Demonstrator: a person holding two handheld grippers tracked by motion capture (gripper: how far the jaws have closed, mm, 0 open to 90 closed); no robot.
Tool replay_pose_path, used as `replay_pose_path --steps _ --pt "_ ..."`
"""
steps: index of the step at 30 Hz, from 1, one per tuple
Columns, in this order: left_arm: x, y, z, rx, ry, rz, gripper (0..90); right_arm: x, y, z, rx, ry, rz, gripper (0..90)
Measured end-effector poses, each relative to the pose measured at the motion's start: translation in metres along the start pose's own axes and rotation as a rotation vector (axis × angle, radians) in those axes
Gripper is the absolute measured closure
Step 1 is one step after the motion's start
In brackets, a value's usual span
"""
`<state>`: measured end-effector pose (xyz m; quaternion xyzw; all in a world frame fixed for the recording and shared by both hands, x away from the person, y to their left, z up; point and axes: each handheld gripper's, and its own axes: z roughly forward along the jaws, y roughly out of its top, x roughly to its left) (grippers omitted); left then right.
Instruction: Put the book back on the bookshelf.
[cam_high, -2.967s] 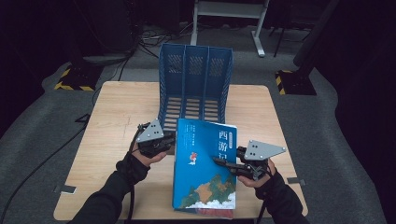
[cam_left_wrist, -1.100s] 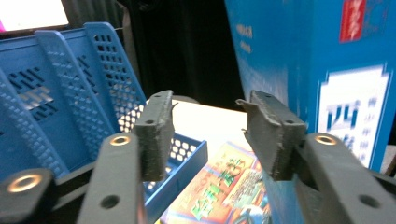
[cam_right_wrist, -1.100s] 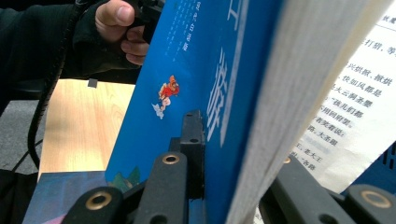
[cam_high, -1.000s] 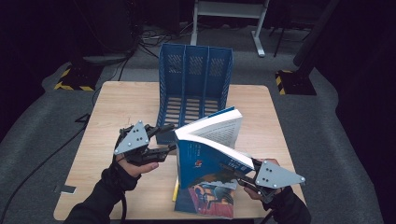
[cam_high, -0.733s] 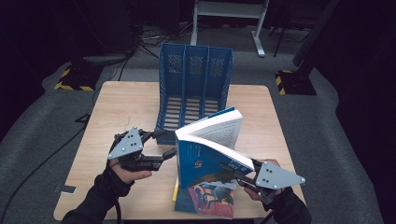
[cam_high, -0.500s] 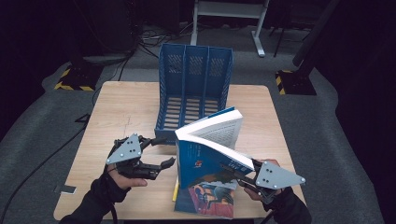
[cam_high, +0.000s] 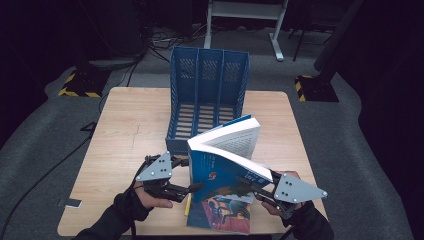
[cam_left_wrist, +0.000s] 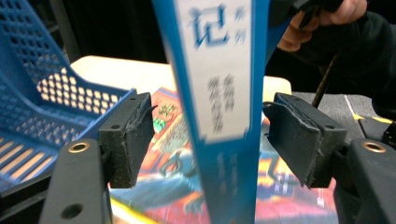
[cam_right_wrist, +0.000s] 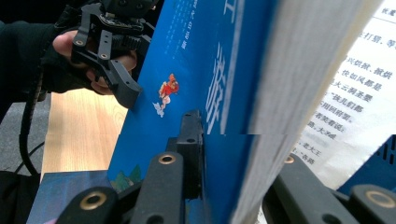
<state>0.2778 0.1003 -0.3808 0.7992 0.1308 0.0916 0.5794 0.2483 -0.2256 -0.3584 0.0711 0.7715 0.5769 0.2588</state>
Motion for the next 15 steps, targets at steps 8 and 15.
replay_pose_path --steps 8,15 --pt "0.000 0.017 0.018 -0.048 -0.019 0.018 41.5 0.002 -0.004 -0.006 0.015 -0.019 0.013 71.2" --pt "-0.002 0.031 0.021 -0.100 -0.028 0.034 44.3 0.001 -0.009 -0.010 0.029 -0.016 0.032 69.0"
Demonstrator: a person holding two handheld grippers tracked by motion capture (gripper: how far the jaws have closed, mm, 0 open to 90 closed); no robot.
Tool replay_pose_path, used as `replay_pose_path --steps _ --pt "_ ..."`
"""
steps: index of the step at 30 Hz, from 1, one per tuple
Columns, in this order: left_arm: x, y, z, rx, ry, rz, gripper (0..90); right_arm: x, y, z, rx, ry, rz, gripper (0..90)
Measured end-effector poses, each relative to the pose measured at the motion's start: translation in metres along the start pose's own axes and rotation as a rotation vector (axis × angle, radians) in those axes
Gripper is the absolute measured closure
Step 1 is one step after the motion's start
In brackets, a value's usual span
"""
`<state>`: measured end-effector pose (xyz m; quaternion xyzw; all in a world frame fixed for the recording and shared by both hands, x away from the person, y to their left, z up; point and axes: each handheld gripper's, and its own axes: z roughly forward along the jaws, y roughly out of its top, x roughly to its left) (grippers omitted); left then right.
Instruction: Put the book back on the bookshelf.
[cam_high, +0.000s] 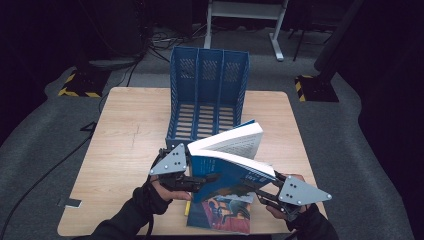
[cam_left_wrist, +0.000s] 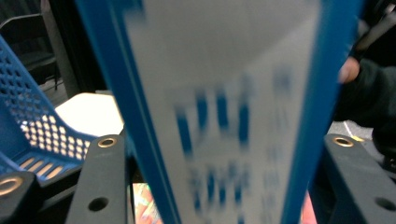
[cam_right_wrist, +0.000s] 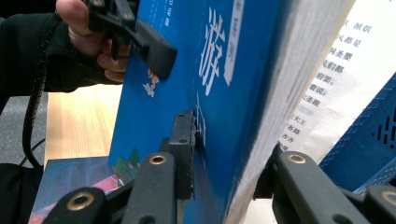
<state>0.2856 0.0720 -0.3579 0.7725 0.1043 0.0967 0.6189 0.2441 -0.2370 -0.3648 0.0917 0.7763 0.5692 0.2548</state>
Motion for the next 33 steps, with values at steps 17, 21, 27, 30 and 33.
replay_pose_path --steps 17,21,27,30,33 --pt "-0.008 0.008 0.002 0.008 -0.029 0.046 58.7 0.000 -0.003 0.000 0.008 -0.033 0.009 61.2" --pt "-0.009 0.008 0.002 0.010 -0.029 0.048 59.3 0.000 -0.007 -0.003 0.023 -0.039 -0.004 55.5" --pt "-0.008 0.008 0.001 0.012 -0.008 0.043 59.7 -0.012 -0.037 -0.016 0.125 -0.054 0.049 43.9" --pt "-0.007 0.008 0.002 0.013 -0.004 0.044 59.6 -0.024 -0.065 -0.022 0.205 -0.118 0.116 40.5" --pt "-0.007 0.008 0.002 0.013 -0.005 0.047 59.6 -0.028 -0.076 -0.023 0.246 -0.148 0.151 38.1"
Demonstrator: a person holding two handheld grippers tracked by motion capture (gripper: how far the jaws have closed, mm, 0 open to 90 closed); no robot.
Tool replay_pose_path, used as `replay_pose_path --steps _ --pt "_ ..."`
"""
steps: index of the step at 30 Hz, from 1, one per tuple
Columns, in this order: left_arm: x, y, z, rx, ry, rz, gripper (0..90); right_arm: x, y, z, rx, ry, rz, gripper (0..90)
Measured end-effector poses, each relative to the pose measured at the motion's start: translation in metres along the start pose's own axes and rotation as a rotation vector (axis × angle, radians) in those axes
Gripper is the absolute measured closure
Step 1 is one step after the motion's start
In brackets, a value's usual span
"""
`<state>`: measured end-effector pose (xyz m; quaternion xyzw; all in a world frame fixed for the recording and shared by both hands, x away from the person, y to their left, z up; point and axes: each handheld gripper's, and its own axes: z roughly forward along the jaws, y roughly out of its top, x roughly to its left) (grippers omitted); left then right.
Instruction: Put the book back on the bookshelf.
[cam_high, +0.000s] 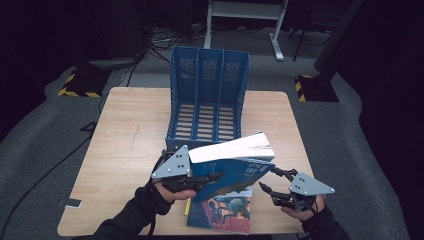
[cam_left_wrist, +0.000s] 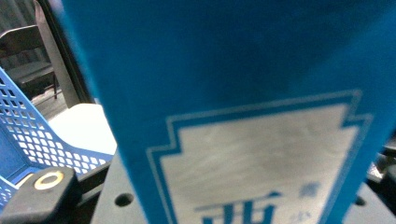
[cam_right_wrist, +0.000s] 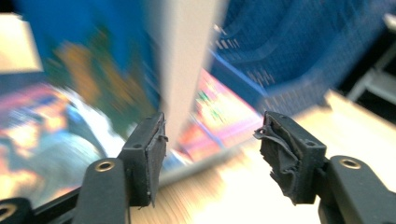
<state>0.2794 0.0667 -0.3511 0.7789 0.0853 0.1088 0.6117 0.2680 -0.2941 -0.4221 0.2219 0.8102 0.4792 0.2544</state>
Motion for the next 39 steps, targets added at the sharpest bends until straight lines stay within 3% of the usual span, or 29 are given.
replay_pose_path --steps 1,3,6,12,20,26,36,39 --pt "0.000 0.000 0.000 -0.002 0.000 0.002 59.6 -0.008 -0.013 0.004 0.042 -0.012 0.054 36.3" --pt "0.000 -0.001 0.000 -0.003 -0.001 0.003 59.6 -0.010 -0.018 0.005 0.056 -0.011 0.077 35.3" --pt "-0.001 -0.001 0.000 -0.005 0.002 0.004 59.6 -0.015 -0.036 0.016 0.171 -0.034 0.113 31.6" --pt "-0.002 -0.003 0.000 -0.018 0.012 0.007 59.7 -0.018 -0.063 0.039 0.298 -0.039 0.201 27.7" --pt "-0.001 -0.003 0.001 -0.029 0.031 -0.025 60.2 -0.019 -0.071 0.048 0.322 -0.025 0.241 25.7" --pt "0.002 0.004 0.005 -0.010 0.083 -0.063 60.8 -0.019 -0.071 0.048 0.323 -0.027 0.247 25.8" --pt "0.008 0.017 0.002 -0.014 0.200 -0.050 61.3 -0.019 -0.071 0.047 0.323 -0.025 0.248 25.9" --pt "0.010 0.018 0.000 -0.007 0.215 -0.056 61.3 -0.019 -0.072 0.047 0.322 -0.025 0.248 25.9"
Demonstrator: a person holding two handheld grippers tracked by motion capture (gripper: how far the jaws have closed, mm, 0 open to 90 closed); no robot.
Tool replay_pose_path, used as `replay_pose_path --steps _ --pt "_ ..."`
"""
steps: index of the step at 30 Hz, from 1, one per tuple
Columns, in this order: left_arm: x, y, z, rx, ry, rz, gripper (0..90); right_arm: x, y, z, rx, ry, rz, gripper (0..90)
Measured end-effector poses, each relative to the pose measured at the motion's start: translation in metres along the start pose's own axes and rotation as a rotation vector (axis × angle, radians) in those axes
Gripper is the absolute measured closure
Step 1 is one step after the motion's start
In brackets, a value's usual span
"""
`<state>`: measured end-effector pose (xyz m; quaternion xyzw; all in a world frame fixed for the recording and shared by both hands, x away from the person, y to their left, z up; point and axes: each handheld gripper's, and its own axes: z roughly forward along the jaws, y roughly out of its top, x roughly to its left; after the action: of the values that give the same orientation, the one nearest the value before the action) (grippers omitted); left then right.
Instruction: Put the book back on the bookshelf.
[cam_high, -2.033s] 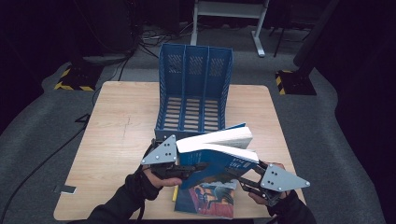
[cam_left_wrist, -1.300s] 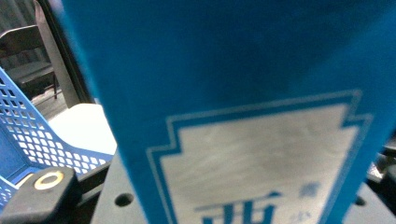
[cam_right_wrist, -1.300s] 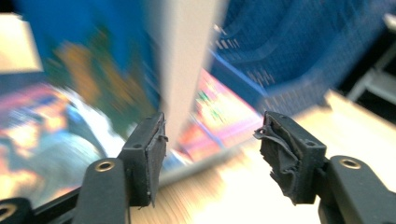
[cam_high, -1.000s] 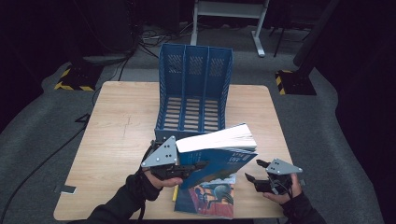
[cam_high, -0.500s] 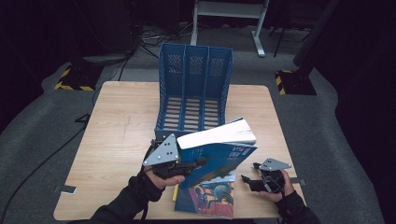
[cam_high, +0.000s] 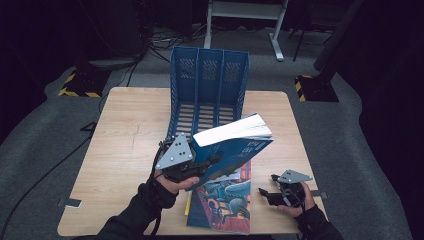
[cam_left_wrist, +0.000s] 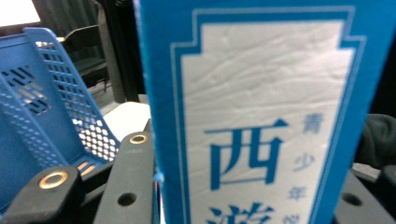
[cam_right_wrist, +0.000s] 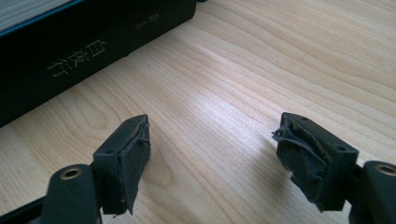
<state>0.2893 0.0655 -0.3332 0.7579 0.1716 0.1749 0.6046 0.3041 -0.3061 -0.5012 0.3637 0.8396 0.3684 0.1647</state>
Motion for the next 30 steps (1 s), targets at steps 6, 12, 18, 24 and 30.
replay_pose_path --steps 6,12,18,24,30 --pt "0.010 0.005 -0.006 0.002 0.039 -0.002 61.4 0.000 0.000 0.000 0.000 0.003 0.002 25.9" --pt "0.020 0.017 -0.016 0.019 0.094 0.021 61.4 -0.001 0.000 0.000 -0.001 0.005 0.006 25.9" --pt "0.028 0.023 -0.022 0.038 0.153 0.039 61.4 0.000 0.000 0.000 0.000 0.002 0.001 25.9" --pt "0.042 0.028 -0.027 0.057 0.216 0.034 61.4 0.000 0.000 0.000 0.001 0.001 0.001 26.1" --pt "0.056 0.035 -0.032 0.058 0.258 0.021 61.4 0.000 0.000 0.000 0.001 0.001 0.001 26.4"
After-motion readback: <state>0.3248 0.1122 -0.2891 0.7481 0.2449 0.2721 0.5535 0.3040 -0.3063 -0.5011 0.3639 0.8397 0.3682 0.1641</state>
